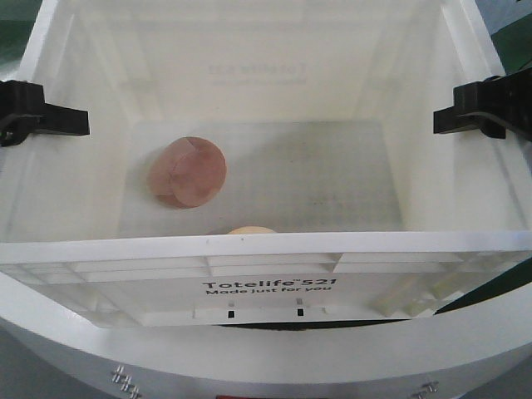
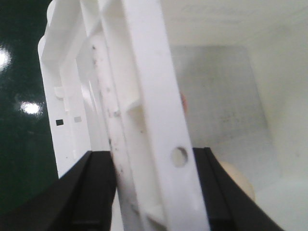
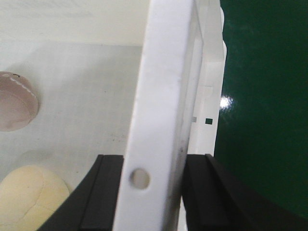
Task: Place moving items into box and shelve
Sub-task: 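Hold the crate with both grippers while the base drives away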
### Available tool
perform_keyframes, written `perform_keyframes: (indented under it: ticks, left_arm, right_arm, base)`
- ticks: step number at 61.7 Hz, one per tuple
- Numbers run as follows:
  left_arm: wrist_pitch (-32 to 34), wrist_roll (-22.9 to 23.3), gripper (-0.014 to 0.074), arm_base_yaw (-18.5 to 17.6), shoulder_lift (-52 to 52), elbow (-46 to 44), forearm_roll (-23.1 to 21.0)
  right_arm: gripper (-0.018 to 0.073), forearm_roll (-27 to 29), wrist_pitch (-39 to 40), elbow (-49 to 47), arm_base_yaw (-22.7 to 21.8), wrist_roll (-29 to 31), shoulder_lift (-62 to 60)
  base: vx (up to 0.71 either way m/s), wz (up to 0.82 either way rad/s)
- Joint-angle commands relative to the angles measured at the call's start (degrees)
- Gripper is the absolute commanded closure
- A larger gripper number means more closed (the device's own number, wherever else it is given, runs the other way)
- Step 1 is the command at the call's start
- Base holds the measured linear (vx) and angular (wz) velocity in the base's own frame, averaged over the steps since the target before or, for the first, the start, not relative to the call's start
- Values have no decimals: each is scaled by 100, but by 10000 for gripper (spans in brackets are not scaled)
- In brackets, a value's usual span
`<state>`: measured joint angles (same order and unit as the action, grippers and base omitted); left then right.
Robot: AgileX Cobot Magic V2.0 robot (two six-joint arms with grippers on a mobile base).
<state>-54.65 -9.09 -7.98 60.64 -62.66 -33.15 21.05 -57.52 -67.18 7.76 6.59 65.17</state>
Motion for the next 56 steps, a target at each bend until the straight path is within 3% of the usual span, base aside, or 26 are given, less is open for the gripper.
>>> perform_keyframes:
  ticks: [1, 56]
  left_arm:
    - [479, -104, 600, -64, -159, -261, -1062]
    - [479, -104, 600, -64, -159, -261, -1062]
  right_arm:
    - [565, 773, 514, -280, 18, 131, -180]
    - [565, 773, 514, -280, 18, 131, -180]
  base:
    - [-17, 6]
    - [-15, 15]
